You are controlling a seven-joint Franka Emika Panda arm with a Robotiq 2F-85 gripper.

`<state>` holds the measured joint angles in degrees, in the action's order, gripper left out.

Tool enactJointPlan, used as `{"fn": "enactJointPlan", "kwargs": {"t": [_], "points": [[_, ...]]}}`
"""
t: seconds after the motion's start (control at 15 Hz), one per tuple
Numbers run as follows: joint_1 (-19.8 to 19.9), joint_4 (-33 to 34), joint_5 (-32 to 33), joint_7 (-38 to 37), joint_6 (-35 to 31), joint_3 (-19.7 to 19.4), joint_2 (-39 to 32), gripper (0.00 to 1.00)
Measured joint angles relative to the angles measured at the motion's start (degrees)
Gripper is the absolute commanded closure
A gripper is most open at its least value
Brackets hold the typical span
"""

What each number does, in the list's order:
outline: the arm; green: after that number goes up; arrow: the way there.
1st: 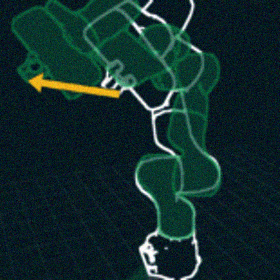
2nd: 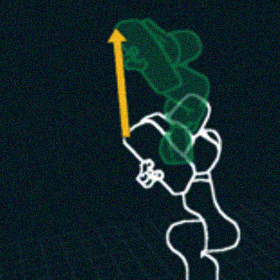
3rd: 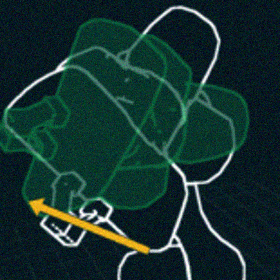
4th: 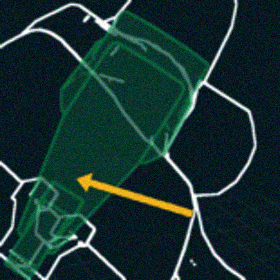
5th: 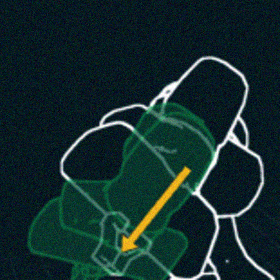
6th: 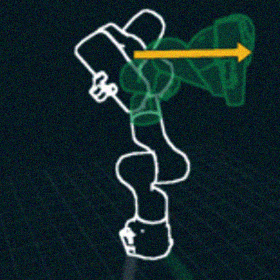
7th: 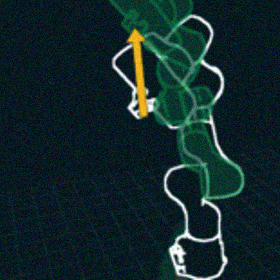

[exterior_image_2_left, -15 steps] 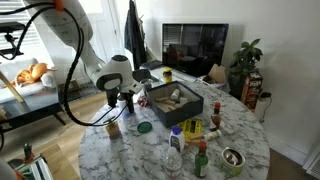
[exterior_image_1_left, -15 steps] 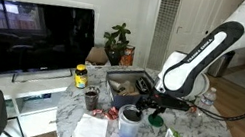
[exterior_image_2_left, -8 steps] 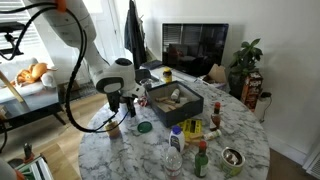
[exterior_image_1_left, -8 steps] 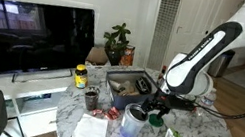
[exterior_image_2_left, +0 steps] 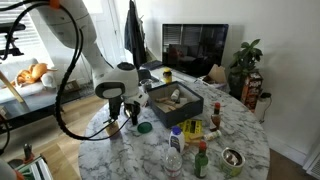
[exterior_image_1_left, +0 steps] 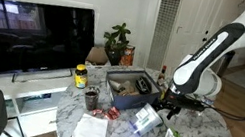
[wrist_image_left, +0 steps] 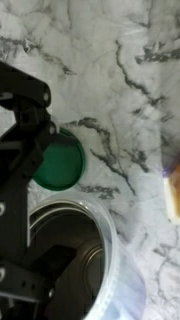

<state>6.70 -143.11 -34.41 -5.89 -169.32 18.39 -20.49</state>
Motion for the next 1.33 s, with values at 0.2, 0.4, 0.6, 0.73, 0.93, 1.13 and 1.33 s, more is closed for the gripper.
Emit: {"fn": "enactJointPlan", "kwargs": {"t": [0.2,0.4,0.6,0.73,0.93,1.13,1.33], "points": [[4.1,-0.1,-6.7,2.2,-0.1,4.3,0.5,0.0],[6.1,-1.5,-10.3,2.4,-0.1,5.3,0.5,0.0],[7.0,-3.4,-11.7,1.8,-0.1,4.8,0.5,0.0],[6.7,-4.7,-11.7,-1.0,-0.6,3.4,0.5,0.0],[5.0,-6.5,-11.2,-5.6,-3.3,0.3,1.0,0.0],[0.9,-8.4,-7.8,-7.8,-5.1,-3.9,3.1,0.0],[-5.9,-10.3,0.2,-8.5,-5.1,-9.4,7.0,0.0]]}}
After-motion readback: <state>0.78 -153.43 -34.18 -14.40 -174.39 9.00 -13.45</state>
